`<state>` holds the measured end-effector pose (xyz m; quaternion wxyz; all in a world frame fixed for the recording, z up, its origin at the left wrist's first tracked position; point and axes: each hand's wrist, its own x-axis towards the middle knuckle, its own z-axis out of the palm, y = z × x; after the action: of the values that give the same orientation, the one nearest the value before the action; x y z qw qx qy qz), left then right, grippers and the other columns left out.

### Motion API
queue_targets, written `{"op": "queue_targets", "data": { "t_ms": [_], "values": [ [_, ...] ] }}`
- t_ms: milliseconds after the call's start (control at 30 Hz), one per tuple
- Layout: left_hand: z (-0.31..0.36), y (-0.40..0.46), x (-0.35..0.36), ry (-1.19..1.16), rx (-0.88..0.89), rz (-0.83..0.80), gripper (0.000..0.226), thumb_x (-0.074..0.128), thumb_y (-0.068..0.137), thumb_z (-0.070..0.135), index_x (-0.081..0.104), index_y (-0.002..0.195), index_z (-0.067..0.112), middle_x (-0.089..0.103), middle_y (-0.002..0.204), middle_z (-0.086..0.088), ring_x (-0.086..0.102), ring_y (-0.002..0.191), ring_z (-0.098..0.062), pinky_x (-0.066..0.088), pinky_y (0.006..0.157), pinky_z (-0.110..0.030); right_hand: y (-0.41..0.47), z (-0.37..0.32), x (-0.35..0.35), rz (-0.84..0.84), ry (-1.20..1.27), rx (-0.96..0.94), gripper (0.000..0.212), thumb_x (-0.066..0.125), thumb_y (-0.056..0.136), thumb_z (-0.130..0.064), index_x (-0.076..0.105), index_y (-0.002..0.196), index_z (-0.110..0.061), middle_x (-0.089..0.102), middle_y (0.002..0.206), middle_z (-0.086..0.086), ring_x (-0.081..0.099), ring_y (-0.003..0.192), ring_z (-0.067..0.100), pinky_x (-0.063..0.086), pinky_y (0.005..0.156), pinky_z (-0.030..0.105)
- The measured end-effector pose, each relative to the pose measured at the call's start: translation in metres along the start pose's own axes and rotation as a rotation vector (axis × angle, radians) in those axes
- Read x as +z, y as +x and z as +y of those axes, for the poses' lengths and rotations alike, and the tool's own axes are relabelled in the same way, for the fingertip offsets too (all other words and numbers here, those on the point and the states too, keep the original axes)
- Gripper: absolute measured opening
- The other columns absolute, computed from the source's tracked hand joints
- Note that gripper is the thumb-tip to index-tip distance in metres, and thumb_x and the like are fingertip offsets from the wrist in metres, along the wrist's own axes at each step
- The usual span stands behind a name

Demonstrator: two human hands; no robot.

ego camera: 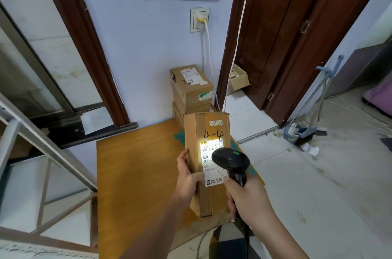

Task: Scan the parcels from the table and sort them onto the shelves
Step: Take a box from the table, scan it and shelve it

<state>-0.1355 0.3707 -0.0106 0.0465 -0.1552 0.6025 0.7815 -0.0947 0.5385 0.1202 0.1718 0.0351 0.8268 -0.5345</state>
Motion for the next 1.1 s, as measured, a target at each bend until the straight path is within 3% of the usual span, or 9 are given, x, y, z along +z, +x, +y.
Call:
{"op": "queue_targets", "data": {
  "t_ms": [100,200,333,667,800,967,1100],
  "values": [
    [-0.006,-0.008,-0.012,-0.016,-0.009,0.002,0.105,0.067,0.061,-0.002,0.022,0.149,0.032,0.047,0.141,-0.008,0.055,0.127,-0.028,0.061,0.086,-0.034,-0.012,0.002,0.011,0.011,0.004,0.033,0.018,0.058,0.099,-0.018,0.057,0.083,-0.010,0.053,0.047,0.001,0.053,0.040,0.013,0.052,0.049,0.029],
    [-0.012,-0.017,-0.025,0.002,-0.011,0.018,0.106,0.071,0.062,0.001,0.022,0.147,0.039,0.045,0.143,-0.006,0.052,0.131,-0.028,0.058,0.099,-0.047,-0.024,0.001,0.020,0.004,0.032,0.057,0.020,0.058,0.099,-0.019,0.056,0.084,-0.006,0.054,0.050,0.004,0.053,0.041,0.013,0.052,0.048,0.025],
    [-0.014,-0.035,-0.037,0.038,-0.011,0.063,0.105,0.073,0.063,0.004,0.019,0.146,0.039,0.046,0.143,-0.003,0.051,0.130,-0.022,0.056,0.102,-0.041,-0.041,0.001,0.030,-0.029,0.005,0.041,0.020,0.058,0.100,-0.021,0.056,0.087,-0.005,0.054,0.053,0.008,0.053,0.041,0.014,0.051,0.049,0.027],
    [-0.025,-0.094,-0.051,0.041,0.043,0.231,0.103,0.078,0.053,0.014,0.028,0.133,0.054,0.045,0.143,-0.005,0.045,0.135,-0.029,0.046,0.113,-0.052,-0.073,0.006,0.034,-0.217,-0.088,-0.087,0.010,0.060,0.098,-0.020,0.056,0.095,-0.013,0.052,0.053,0.008,0.052,0.044,0.022,0.049,0.053,0.036],
    [-0.022,-0.144,-0.044,-0.039,0.078,0.324,0.107,0.077,0.054,0.008,0.025,0.145,0.030,0.045,0.140,-0.007,0.049,0.127,-0.025,0.046,0.109,-0.046,-0.092,0.017,0.030,-0.343,-0.119,-0.123,0.008,0.063,0.096,-0.024,0.058,0.098,-0.018,0.055,0.053,0.011,0.053,0.046,0.029,0.048,0.052,0.039],
    [-0.035,-0.223,-0.028,-0.137,0.107,0.494,0.101,0.078,0.056,0.010,0.028,0.142,0.030,0.053,0.132,0.001,0.056,0.117,-0.018,0.050,0.082,-0.026,-0.133,0.035,0.021,-0.518,-0.174,-0.145,0.012,0.064,0.095,-0.024,0.058,0.103,-0.017,0.054,0.053,0.009,0.052,0.044,0.024,0.045,0.051,0.034],
    [-0.058,-0.287,-0.028,-0.194,0.120,0.681,0.105,0.082,0.055,0.013,0.031,0.144,0.034,0.056,0.137,0.000,0.057,0.121,-0.020,0.050,0.097,-0.038,-0.168,0.047,0.025,-0.613,-0.191,-0.181,0.013,0.064,0.094,-0.020,0.059,0.105,-0.022,0.054,0.050,0.008,0.051,0.041,0.021,0.045,0.049,0.032]
  ]
}}
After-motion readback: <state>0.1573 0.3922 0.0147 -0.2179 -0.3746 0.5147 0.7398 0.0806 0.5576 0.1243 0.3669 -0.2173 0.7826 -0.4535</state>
